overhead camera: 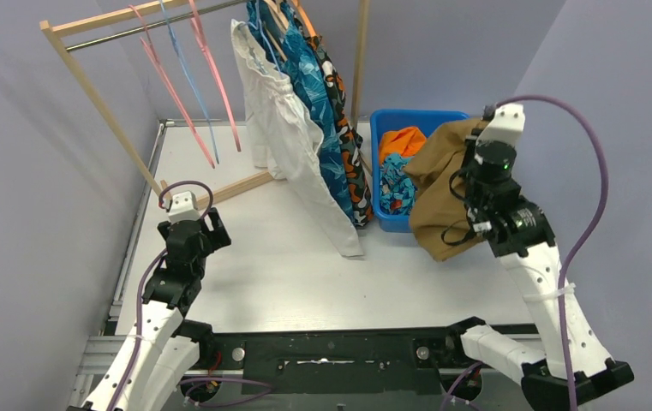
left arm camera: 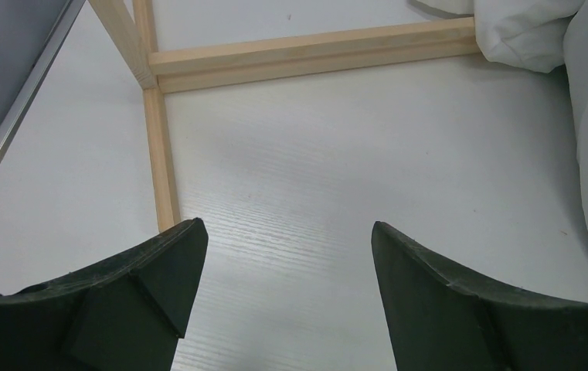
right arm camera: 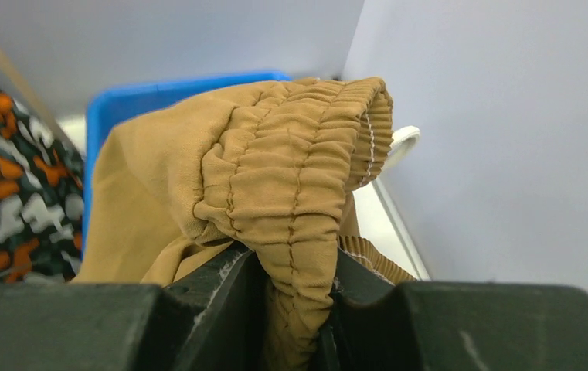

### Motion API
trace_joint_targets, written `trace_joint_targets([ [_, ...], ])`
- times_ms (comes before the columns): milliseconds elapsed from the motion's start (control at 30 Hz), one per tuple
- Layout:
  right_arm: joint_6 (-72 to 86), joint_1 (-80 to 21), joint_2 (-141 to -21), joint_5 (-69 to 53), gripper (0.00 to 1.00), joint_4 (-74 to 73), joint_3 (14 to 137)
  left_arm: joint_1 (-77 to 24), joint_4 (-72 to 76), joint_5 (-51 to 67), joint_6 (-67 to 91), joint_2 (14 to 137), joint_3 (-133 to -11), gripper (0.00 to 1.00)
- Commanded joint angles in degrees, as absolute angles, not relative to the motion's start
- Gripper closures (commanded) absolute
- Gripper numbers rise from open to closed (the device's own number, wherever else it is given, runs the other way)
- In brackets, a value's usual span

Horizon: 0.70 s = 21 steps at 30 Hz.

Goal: Remove the shorts from the hanger
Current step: Place the shorts in the basket.

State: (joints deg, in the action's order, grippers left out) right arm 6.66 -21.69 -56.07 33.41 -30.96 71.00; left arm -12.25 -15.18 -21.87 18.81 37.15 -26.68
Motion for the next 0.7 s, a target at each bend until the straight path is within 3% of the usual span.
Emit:
trace_joint_targets([
  [0, 0.7, -16.9, -63.6, 23.6, 1.00, -26.3, 86.1, -12.0, -11.7, -21.3, 17.8, 37.1, -27.8, 0.22],
  [300, -1.3, -7.0, -82.2, 13.2, 1.00, -20.1, 98.6, -12.1, -11.3, -21.1, 17.5, 36.7, -27.5, 0.22],
  [600, 4.6, -0.5, -106.9, -5.9, 1.00, -25.9, 94.6, -12.0, -11.0, -21.6, 17.2, 36.1, -27.3, 0.22],
  [667, 7.1, -0.5, -111.4, -5.0, 1.00, -25.5, 91.8, -11.9, -10.9, -21.7, 17.1, 36.0, -27.2, 0.22],
])
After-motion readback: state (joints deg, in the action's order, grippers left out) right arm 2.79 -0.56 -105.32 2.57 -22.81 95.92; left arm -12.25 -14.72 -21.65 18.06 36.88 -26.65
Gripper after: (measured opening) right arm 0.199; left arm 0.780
